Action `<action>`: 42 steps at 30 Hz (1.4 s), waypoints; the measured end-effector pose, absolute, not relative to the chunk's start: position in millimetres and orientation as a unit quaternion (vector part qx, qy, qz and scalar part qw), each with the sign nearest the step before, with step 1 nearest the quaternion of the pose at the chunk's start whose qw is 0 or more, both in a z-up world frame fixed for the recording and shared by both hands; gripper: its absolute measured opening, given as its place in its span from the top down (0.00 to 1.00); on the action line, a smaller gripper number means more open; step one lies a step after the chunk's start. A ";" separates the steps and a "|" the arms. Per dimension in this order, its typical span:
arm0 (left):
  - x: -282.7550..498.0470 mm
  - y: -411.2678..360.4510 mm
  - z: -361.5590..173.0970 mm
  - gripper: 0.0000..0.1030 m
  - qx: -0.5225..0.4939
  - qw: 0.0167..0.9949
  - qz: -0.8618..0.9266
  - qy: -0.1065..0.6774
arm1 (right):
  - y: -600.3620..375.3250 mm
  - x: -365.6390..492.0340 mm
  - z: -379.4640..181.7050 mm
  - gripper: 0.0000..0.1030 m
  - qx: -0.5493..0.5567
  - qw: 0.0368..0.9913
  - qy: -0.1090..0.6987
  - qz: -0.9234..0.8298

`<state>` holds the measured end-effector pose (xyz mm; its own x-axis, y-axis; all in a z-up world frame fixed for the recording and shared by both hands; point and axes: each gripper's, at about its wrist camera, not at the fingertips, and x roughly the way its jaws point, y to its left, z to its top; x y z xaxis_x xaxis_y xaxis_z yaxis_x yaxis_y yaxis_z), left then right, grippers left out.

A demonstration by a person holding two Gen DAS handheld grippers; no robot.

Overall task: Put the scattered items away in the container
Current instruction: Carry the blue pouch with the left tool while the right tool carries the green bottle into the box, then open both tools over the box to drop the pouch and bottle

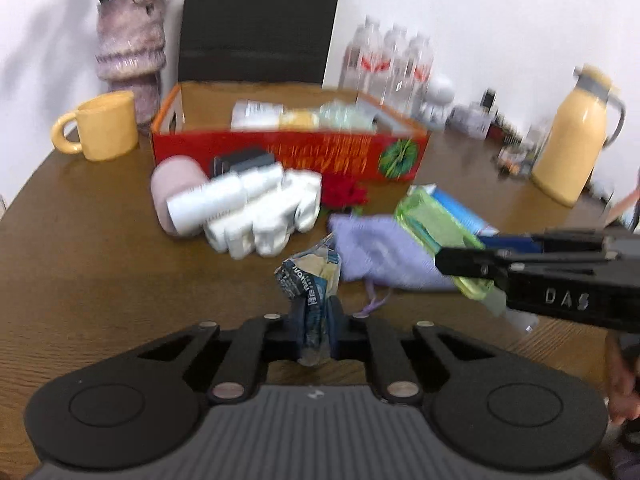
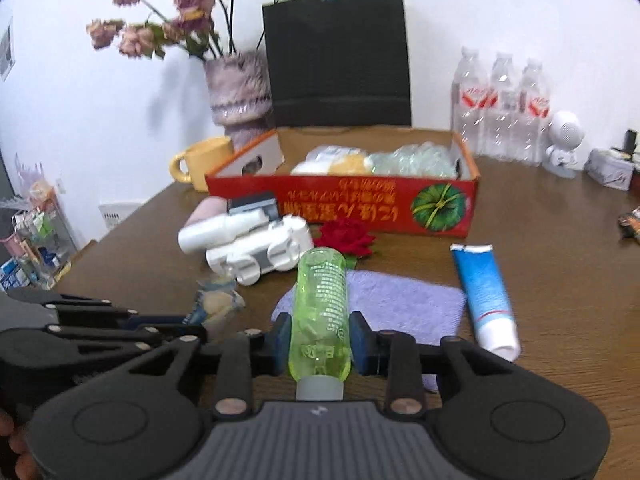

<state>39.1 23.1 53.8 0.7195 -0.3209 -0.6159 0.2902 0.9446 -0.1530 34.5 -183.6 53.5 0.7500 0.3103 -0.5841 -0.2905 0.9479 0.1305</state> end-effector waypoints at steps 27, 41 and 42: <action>351.5 45.5 107.1 0.89 -0.018 0.898 -0.076 0.433 | -157.1 308.3 156.3 0.71 0.089 0.920 0.359 0.127; 409.0 98.1 85.4 0.46 -0.134 0.871 -0.075 0.466 | -105.4 389.4 91.2 0.71 0.186 0.874 0.406 0.188; 407.8 99.1 87.9 0.45 -0.133 0.872 -0.075 0.465 | -104.5 391.4 91.5 0.71 0.187 0.874 0.407 0.191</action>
<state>407.8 99.1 87.9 0.5559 -0.2549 -0.7912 0.0070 0.9532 -0.3022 391.4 -104.5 91.5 0.5963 0.4853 -0.6395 -0.1817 0.8575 0.4813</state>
